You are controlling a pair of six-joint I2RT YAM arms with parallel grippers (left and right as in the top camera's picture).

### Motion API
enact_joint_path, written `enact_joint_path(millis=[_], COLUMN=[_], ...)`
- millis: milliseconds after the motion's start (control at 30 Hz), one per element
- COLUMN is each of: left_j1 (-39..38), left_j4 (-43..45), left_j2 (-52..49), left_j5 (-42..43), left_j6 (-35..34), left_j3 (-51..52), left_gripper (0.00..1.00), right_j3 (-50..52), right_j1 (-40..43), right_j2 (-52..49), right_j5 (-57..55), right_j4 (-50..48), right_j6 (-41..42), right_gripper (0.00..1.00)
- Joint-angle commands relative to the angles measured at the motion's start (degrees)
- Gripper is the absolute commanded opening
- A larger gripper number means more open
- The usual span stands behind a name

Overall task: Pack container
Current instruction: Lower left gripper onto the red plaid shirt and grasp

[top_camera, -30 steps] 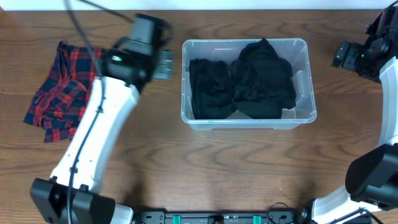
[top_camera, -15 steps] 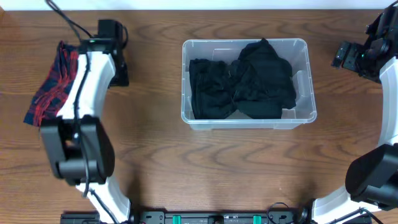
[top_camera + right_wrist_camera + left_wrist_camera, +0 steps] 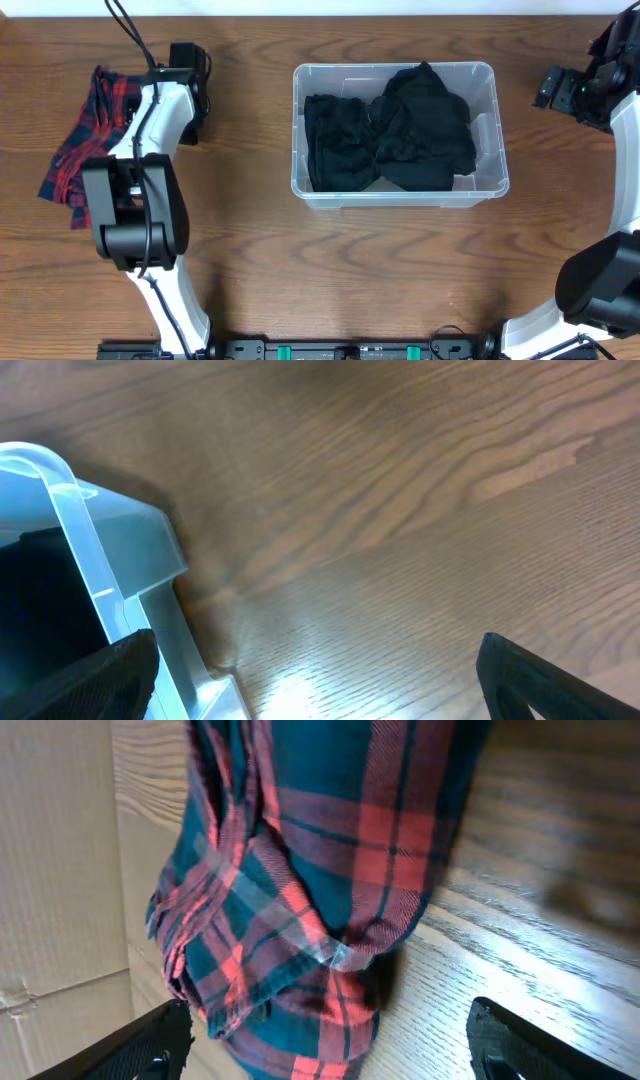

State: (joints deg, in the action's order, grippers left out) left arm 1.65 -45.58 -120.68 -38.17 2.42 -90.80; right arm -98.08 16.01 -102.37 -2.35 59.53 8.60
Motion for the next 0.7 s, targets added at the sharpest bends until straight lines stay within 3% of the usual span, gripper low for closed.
enact_joint_path(millis=[0,667], left_j1=[0.33,4.35], left_j4=[0.11,3.52], left_j2=[-2.82,-7.98], left_j5=[-3.45,-6.69], left_j6=[1.42,-0.72], left_j3=[0.59,0.7], left_gripper=[0.89,0.89], right_j3=[-0.04,-0.04], right_j1=[0.15,0.15], right_j2=[-0.24,-0.24], right_j5=[-0.22,-0.22], right_j4=[0.09,0.09], right_j6=[0.79,0.79], right_gripper=[0.99,0.99])
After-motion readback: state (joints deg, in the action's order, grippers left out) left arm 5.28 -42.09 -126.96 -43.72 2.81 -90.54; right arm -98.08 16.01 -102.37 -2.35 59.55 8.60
